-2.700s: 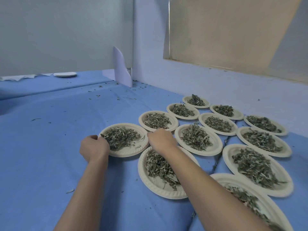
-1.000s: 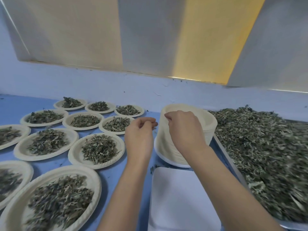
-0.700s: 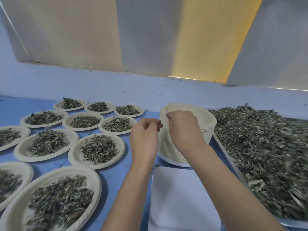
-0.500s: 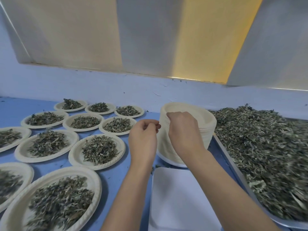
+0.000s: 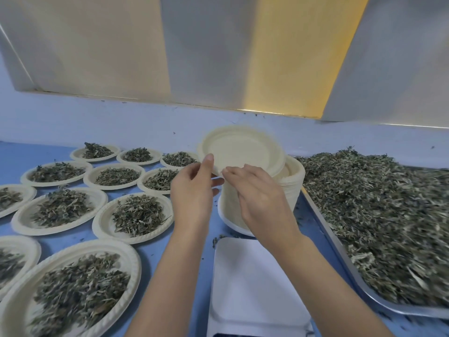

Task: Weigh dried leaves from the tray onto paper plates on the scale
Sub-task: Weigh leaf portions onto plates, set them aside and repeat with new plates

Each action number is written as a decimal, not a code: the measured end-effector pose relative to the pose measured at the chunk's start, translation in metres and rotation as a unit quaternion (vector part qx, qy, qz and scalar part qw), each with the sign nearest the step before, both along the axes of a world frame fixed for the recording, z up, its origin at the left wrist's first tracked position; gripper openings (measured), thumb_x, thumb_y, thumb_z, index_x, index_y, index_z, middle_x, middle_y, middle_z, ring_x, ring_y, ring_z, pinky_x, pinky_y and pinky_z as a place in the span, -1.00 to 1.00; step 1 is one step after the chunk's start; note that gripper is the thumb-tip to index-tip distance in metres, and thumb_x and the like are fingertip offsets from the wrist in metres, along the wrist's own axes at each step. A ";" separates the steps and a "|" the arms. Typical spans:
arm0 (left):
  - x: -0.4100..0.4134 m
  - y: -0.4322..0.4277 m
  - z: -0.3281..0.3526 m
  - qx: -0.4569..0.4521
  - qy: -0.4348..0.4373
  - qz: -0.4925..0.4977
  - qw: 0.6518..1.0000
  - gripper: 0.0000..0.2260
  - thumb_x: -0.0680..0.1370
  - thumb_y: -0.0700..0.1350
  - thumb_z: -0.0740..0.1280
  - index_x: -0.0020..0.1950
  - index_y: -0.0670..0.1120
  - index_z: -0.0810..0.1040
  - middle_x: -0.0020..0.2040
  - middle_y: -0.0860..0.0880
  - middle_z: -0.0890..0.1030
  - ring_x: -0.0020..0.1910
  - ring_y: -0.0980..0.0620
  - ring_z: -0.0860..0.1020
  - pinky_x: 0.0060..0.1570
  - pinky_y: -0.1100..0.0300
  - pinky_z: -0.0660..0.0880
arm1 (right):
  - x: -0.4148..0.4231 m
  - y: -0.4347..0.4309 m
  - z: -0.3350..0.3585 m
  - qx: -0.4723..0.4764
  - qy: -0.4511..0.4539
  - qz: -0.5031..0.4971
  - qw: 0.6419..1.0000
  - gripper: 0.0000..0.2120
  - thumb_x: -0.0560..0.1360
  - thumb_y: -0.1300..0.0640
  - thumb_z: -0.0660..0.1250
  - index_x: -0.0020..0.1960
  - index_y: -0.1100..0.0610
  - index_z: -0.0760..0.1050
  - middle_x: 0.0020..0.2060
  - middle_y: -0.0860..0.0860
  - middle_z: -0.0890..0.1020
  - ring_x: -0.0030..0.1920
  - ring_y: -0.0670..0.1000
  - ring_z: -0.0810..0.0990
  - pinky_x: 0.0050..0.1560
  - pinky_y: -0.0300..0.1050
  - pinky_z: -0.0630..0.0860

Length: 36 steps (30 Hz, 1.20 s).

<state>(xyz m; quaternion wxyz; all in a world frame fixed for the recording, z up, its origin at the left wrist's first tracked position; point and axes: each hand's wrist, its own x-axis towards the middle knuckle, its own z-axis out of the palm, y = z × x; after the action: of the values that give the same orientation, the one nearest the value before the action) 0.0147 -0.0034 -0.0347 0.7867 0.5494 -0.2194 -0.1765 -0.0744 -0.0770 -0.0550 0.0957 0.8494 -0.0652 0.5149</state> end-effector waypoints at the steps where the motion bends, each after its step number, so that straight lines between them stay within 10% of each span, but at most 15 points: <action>1: 0.002 0.001 0.000 0.006 0.000 0.012 1.000 -0.82 0.53 -0.04 0.35 -0.21 -0.10 0.54 -0.44 0.11 0.57 -0.36 0.12 0.63 -0.34 0.28 0.51 | -0.002 0.001 -0.002 -0.006 0.000 0.005 1.000 -0.63 0.28 0.60 0.31 0.04 0.39 0.61 -0.04 0.20 0.67 -0.05 0.17 0.66 0.14 0.08 0.54; 8: 0.005 0.009 0.008 0.043 -0.009 0.029 0.999 -0.81 0.44 -0.15 0.41 -0.39 -0.03 0.59 -0.54 0.07 0.52 -0.50 0.07 0.44 -0.28 0.19 0.43 | -0.015 0.012 0.005 0.136 -0.065 -0.002 0.989 -0.72 0.46 0.23 0.35 0.16 0.19 0.60 0.15 0.00 0.62 0.19 0.05 0.50 0.37 0.02 0.30; 13: 0.003 0.026 0.018 0.100 -0.120 0.003 0.988 -0.70 0.44 -0.18 0.38 -0.45 0.14 0.62 -0.51 0.04 0.56 -0.37 0.02 0.48 -0.01 -0.13 0.56 | -0.035 0.006 0.027 0.446 -0.212 -0.041 0.868 -0.52 0.50 0.21 0.30 0.40 0.02 0.37 0.39 -0.11 0.38 0.37 -0.12 0.30 0.39 -0.13 0.24; 17: 0.003 0.040 0.027 0.158 -0.177 -0.054 0.970 -0.78 0.45 -0.23 0.37 -0.08 0.10 0.65 -0.47 0.04 0.62 -0.50 0.15 0.56 -0.27 0.22 0.46 | -0.056 -0.003 0.034 0.572 -0.219 0.009 0.790 -0.66 0.47 0.24 0.31 0.22 0.03 0.51 0.10 -0.06 0.62 0.10 -0.05 0.58 0.17 0.02 0.52; 19: 0.003 0.048 0.030 0.198 -0.195 -0.075 0.958 -0.73 0.46 -0.24 0.36 0.05 0.10 0.54 -0.44 0.02 0.64 -0.49 0.14 0.60 -0.43 0.28 0.39 | -0.063 -0.004 0.033 0.576 -0.192 -0.005 0.795 -0.89 0.47 0.16 0.32 -0.05 0.16 0.57 -0.15 0.07 0.64 -0.12 0.04 0.60 -0.07 0.02 0.49; 24: 0.007 0.059 0.030 0.302 -0.222 -0.099 0.922 -0.95 0.48 -0.20 0.38 -0.11 -0.07 0.58 -0.35 0.00 0.67 -0.43 -0.02 0.65 -0.44 0.22 0.41 | -0.080 -0.005 0.028 0.608 -0.096 -0.014 0.788 -0.57 0.48 0.08 0.33 0.07 0.46 0.43 -0.07 0.41 0.53 -0.22 0.33 0.51 -0.08 0.27 0.50; 28: 0.013 0.066 0.028 0.385 -0.186 -0.180 0.886 -0.88 0.48 -0.23 0.42 -0.07 -0.23 0.52 -0.44 -0.09 0.64 -0.50 -0.06 0.62 -0.59 0.31 0.45 | -0.095 -0.008 0.032 0.655 0.079 -0.037 0.750 -0.80 0.48 0.12 0.34 -0.23 0.24 0.50 -0.39 0.12 0.43 -0.45 0.03 0.38 -0.50 -0.22 0.31; 36: 0.018 0.065 0.016 0.472 -0.142 -0.283 0.823 -0.81 0.44 -0.18 0.46 -0.15 -0.27 0.51 -0.25 -0.24 0.67 -0.32 -0.09 0.67 -0.51 0.32 0.52 | -0.106 -0.010 0.022 0.687 0.294 -0.097 0.657 -0.76 0.51 0.09 0.37 -0.24 0.23 0.53 -0.55 0.05 0.43 -0.57 -0.05 0.32 -0.50 -0.26 0.30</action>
<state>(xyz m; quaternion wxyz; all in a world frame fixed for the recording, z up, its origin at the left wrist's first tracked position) 0.0331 0.0614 -0.0191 0.3068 0.7863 -0.3644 -0.3936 -0.1809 -0.0870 -0.0327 -0.4515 0.7689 -0.4513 0.0347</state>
